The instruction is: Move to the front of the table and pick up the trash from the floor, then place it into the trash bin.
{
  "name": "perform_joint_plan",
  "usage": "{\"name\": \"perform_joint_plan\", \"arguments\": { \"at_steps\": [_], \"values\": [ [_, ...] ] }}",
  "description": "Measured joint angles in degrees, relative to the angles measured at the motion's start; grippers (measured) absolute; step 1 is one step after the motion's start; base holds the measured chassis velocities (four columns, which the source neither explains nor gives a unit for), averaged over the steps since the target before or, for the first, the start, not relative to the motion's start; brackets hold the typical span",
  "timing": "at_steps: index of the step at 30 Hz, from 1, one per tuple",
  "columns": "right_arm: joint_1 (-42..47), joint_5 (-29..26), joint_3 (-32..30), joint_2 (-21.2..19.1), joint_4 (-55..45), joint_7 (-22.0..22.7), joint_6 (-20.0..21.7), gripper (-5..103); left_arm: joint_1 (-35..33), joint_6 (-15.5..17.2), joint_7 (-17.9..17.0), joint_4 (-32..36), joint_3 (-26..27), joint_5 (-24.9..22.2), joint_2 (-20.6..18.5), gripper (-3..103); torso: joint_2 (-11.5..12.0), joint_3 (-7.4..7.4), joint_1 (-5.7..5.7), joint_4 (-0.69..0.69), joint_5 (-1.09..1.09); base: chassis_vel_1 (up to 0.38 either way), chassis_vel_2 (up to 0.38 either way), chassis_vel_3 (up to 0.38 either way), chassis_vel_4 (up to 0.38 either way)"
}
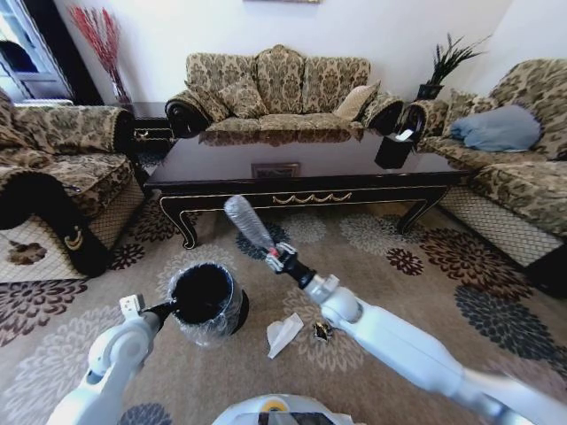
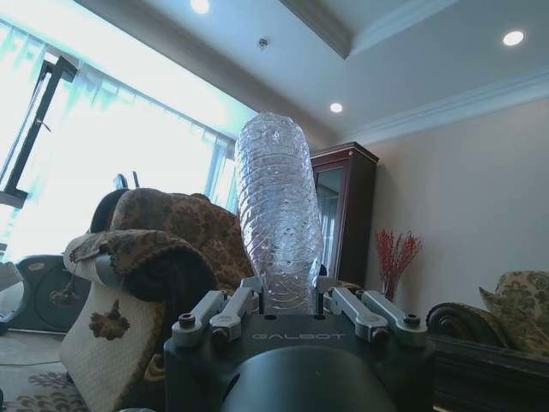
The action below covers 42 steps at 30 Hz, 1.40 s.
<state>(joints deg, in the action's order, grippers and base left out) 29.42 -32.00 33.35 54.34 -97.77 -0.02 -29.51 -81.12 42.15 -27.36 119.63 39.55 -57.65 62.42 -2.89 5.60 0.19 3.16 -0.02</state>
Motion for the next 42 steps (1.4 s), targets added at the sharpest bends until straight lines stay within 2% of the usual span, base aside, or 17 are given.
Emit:
{"name": "perform_joint_plan", "arguments": {
  "at_steps": [2,4,6,7,11,16,20,21,24,27,29,32,33,36,39,40,42],
  "values": [
    [-2.55,-0.74,3.4,2.69,2.74,0.32,-0.38,27,0.59,0.0,-0.22,-0.42,0.0,-0.27,0.43,2,0.0,0.0,0.0,0.0,0.01,0.0,0.0,0.0,0.0],
    [-3.29,-0.84,4.4,3.74,3.59,0.37,-0.53,27,0.89,0.0,-0.3,-0.6,0.0,-0.44,0.56,2,0.0,0.0,0.0,-0.01,0.01,0.0,0.0,0.0,0.0],
    [-5.07,-0.96,7.4,7.48,6.35,0.44,-0.85,27,1.71,0.01,-0.39,-1.23,-0.04,-0.87,0.7,2,0.0,0.0,0.0,0.0,0.0,0.0,0.0,0.0,0.0],
    [-5.07,-0.96,7.4,7.48,6.35,0.44,-0.85,27,1.71,0.01,-0.39,-1.23,-0.04,-0.87,0.7,2,0.0,0.0,0.0,0.0,0.0,0.0,0.0,0.0,0.0],
    [-7.09,-0.84,12.52,16.17,11.53,0.48,-1.44,27,2.23,0.01,-0.95,-1.41,1.21,-2.47,0.68,2,0.01,-0.01,0.0,-0.04,0.01,0.0,0.0,0.0,0.0],
    [-6.9,-0.42,14.04,19.68,13.52,1.26,-1.44,27,2.86,0.0,-1.26,-1.35,1.67,-3.69,0.53,2,0.01,-0.01,0.0,0.0,0.01,0.0,0.0,0.0,0.0],
    [-6.62,0.35,14.58,20.18,14.39,1.49,-1.39,27,2.71,0.0,-1.39,-1.04,1.88,-3.99,0.44,2,0.01,-0.01,0.0,0.01,0.0,0.0,0.0,0.0,0.0],
    [-6.39,0.68,14.77,19.9,14.53,1.61,-1.24,23,2.42,0.01,-1.41,-0.72,2.04,-4.05,0.36,2,0.01,-0.01,0.0,0.0,0.01,0.0,0.0,0.0,0.0],
    [-5.88,1.03,14.82,19.03,14.47,2.17,-0.71,27,1.92,0.01,-1.42,-0.21,2.24,-4.05,0.17,2,0.01,-0.01,0.0,0.0,0.01,0.0,0.0,0.0,0.0],
    [-5.4,1.29,14.46,18.13,14.25,2.68,-0.29,42,1.62,0.01,-1.42,0.21,2.29,-4.06,0.12,2,0.01,-0.01,0.0,0.01,0.01,0.0,0.0,0.0,0.0],
    [-5.36,1.32,14.35,17.93,14.21,2.8,-0.21,42,1.58,0.01,-1.43,0.28,2.3,-4.06,0.12,2,0.01,-0.01,0.0,0.01,0.02,0.0,0.0,0.0,0.0],
    [-5.69,1.38,14.13,17.07,13.58,3.29,0.25,58,1.45,0.01,-1.51,0.54,2.34,-4.04,0.12,2,0.01,-0.01,0.0,0.0,0.02,0.0,0.0,0.0,0.0],
    [-5.69,1.38,14.13,17.07,13.58,3.29,0.25,58,1.45,0.01,-1.51,0.54,2.34,-4.04,0.12,2,0.01,-0.01,0.0,0.0,0.02,0.0,0.0,0.0,0.0],
    [-6.15,1.36,14.02,16.12,12.75,3.53,0.47,75,1.26,0.0,-1.52,0.61,2.53,-3.95,0.11,2,0.01,-0.01,0.0,0.0,0.02,0.0,0.0,0.0,0.0],
    [-6.28,1.35,13.92,15.48,12.31,3.57,0.55,80,1.17,0.01,-1.54,0.61,2.66,-3.91,0.01,2,0.01,-0.01,0.0,-0.01,0.02,0.0,0.0,0.0,0.0],
    [-6.28,1.33,13.81,14.8,11.8,3.6,0.63,91,1.12,0.0,-1.56,0.61,2.76,-3.87,-0.1,2,0.01,-0.01,0.0,-0.01,0.02,0.0,0.0,0.0,0.0],
    [-6.28,1.32,13.68,14.22,11.39,3.65,0.67,91,1.09,0.0,-1.58,0.62,2.83,-3.89,-0.17,2,0.01,-0.01,0.0,-0.01,0.02,0.0,0.0,0.0,0.0]
  ]
}}
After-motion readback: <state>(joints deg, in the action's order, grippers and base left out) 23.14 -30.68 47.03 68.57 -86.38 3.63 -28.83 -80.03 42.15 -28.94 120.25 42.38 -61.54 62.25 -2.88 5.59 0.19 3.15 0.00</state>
